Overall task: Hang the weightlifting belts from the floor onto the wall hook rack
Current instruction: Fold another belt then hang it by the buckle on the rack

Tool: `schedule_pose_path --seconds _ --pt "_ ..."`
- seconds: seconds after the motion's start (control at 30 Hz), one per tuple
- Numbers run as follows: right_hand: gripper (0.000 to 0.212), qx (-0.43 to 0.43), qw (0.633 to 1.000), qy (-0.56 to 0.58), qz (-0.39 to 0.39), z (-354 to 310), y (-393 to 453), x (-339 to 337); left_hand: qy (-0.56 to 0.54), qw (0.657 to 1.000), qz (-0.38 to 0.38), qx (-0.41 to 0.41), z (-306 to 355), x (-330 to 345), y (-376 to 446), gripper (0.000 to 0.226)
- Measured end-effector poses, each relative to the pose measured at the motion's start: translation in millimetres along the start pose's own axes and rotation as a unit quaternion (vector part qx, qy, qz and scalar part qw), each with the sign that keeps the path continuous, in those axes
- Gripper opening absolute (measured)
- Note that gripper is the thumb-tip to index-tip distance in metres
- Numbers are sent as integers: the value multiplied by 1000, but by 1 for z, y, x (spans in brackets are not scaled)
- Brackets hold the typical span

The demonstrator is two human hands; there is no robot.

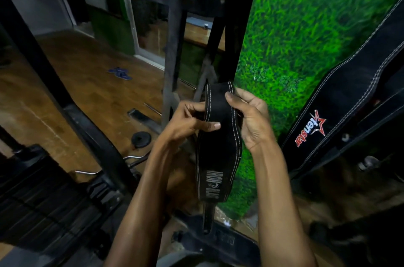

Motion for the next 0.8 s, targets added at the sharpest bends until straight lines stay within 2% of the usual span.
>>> schedule_pose_path --seconds 0.07,0.17,0.27,0.37,0.5,0.57,0.67,0.7,0.77,0.8 --pt "36 -25 1000 -1 4 1 -1 -2 -16 999 27 -22 -2 2 -1 12" --pt "44 -59 998 -12 0 3 -5 -8 -109 988 95 -45 1 2 7 28" --pt "44 -65 997 -44 -2 10 -8 -13 -186 973 134 12 10 7 18 31" --pt "44 -50 996 -73 -6 19 -12 -14 -117 978 148 87 19 16 23 29" --pt "36 -24 1000 -11 -11 8 -13 -15 -63 981 145 112 12 14 18 27" --pt "30 -24 999 -22 9 -2 -10 -13 -43 986 120 111 6 9 14 26" --pt "32 -27 998 -42 25 -4 -8 -5 6 991 85 106 3 3 6 13" --pt "29 -32 998 -47 32 -1 -8 -2 16 992 78 99 4 3 4 17" --pt "19 -46 996 -57 50 4 -9 0 -4 993 90 75 8 2 1 25" --pt "21 -54 995 -66 55 7 -10 1 -39 991 116 59 12 1 0 25"
Point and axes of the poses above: each hand's wrist, its own y-axis towards the middle knuckle, its own x-axis out of the palm, z = x × y, the point moved 2 cm from there along y, towards the middle knuckle, and after that the axes turned 8 degrees about -y, right-handed, at the moved point
